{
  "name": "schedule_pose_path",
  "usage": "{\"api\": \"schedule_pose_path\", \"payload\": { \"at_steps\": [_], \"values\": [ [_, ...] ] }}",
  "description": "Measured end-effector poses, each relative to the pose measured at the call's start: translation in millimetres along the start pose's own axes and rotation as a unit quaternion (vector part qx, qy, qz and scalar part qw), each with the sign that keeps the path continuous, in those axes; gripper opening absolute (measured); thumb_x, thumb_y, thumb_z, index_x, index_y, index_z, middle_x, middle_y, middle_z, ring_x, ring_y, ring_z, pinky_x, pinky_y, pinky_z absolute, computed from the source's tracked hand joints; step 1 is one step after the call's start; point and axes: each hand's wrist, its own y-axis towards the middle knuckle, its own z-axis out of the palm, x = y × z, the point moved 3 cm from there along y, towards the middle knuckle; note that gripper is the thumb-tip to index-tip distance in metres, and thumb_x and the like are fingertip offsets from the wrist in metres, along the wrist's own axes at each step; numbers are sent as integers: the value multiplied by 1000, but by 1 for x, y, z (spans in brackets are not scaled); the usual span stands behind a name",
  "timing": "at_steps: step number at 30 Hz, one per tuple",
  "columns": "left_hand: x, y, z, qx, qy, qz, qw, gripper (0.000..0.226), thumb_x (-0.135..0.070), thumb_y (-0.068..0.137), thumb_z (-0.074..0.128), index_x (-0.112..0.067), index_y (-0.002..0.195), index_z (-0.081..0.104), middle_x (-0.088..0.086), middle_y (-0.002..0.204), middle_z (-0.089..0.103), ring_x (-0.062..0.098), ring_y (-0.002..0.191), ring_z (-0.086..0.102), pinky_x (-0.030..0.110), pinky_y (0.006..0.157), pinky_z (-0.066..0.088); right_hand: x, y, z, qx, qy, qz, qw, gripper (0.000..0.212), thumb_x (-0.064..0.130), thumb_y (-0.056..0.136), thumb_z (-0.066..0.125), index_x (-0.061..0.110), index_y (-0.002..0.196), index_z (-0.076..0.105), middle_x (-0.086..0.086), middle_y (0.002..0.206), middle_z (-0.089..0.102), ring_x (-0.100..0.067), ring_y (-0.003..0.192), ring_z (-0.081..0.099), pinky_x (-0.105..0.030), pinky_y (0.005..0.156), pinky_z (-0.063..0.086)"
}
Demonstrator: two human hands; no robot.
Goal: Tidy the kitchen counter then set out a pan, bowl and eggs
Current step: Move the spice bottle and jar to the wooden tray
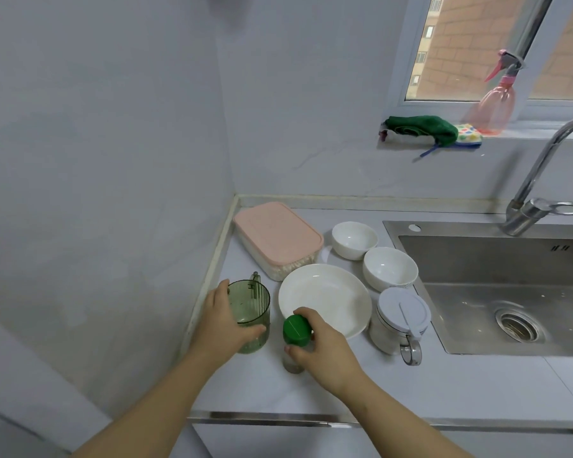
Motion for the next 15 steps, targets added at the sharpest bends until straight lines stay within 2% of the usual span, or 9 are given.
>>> {"api": "schedule_pose_path", "payload": {
  "at_steps": [3,5,7,8,10,12,13,15],
  "values": [
    [3,3,-1,16,4,3,1000,100,-26,65,82,-14,144,21,2,144,31,19,128,37,29,98,36,-3,2,2,-5,4,12,1000,47,21,82,65,22,125,46,5,104,57,-15,93,51,-26,84,43],
    [3,3,-2,18,87,10,996,102,-35,65,78,-17,145,17,1,149,25,23,135,29,35,104,34,-6,3,2,-17,4,27,999,47,24,81,66,24,123,46,5,105,58,-15,93,53,-26,82,44],
    [-5,-5,-1,-41,195,93,976,101,-48,62,70,-24,144,16,2,153,18,28,142,15,48,109,25,-10,3,2,-26,11,41,999,49,22,80,67,25,124,46,6,106,59,-15,92,56,-25,80,44],
    [-12,-11,0,-72,201,153,965,97,-51,58,66,-25,141,22,4,151,22,29,140,16,52,107,27,-12,4,2,-23,19,46,999,50,19,80,66,24,125,46,6,107,59,-12,88,56,-24,80,45],
    [-27,-24,6,-75,175,267,945,85,-52,57,57,-23,134,34,4,144,29,27,134,26,46,102,32,-13,2,3,-8,35,44,998,52,11,81,62,23,129,47,7,109,60,-2,74,54,-21,78,46],
    [-41,-35,20,-8,187,330,925,76,-51,65,53,-24,135,37,1,147,28,23,134,32,38,104,35,-17,0,-3,-22,17,38,999,53,5,83,57,22,132,46,6,116,58,3,74,53,-16,76,42],
    [-48,-38,26,23,196,347,917,70,-47,74,53,-25,138,35,-2,151,24,21,137,30,35,107,35,-19,-3,-11,-58,-6,38,998,51,3,84,54,21,131,48,5,119,57,-1,83,55,-14,77,40],
    [-52,-38,40,99,206,333,915,57,-32,91,47,-25,144,29,-7,155,13,13,141,20,26,111,26,-21,-11,-35,-207,-96,31,973,45,0,80,54,17,122,58,2,120,60,-17,103,56,-23,84,40]
  ]
}}
